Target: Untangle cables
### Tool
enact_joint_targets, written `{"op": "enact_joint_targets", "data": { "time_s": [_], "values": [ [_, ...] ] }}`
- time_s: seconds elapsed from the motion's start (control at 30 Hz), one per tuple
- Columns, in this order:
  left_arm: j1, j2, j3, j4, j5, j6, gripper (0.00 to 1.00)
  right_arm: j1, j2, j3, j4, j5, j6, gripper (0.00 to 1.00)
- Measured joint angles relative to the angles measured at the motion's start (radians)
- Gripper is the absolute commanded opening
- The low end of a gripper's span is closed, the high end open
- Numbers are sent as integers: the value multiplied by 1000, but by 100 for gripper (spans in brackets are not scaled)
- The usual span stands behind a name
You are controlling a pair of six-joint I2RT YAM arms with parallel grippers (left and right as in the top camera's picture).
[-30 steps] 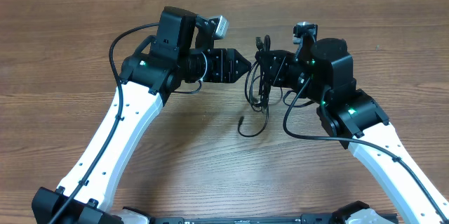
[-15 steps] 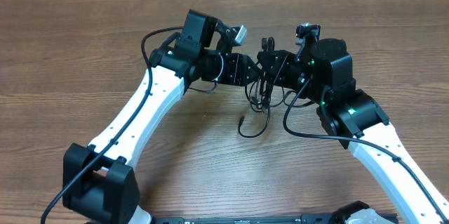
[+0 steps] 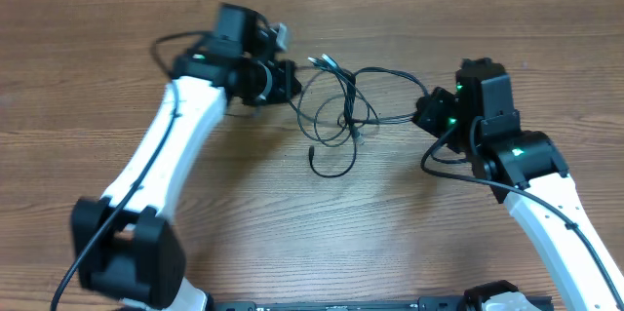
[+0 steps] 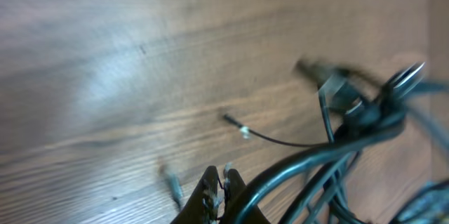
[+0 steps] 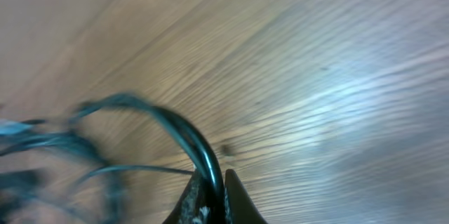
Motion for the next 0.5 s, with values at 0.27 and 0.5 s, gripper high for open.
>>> {"op": "enact_joint_targets", "data": {
  "time_s": [0.27, 0.5],
  "values": [
    [28, -166, 25, -11, -3, 5, 4, -47, 13, 21, -127, -69, -73, 4],
    [95, -172, 26, -69, -107, 18, 4, -79, 39, 21, 29, -498, -346, 4]
  ]
}}
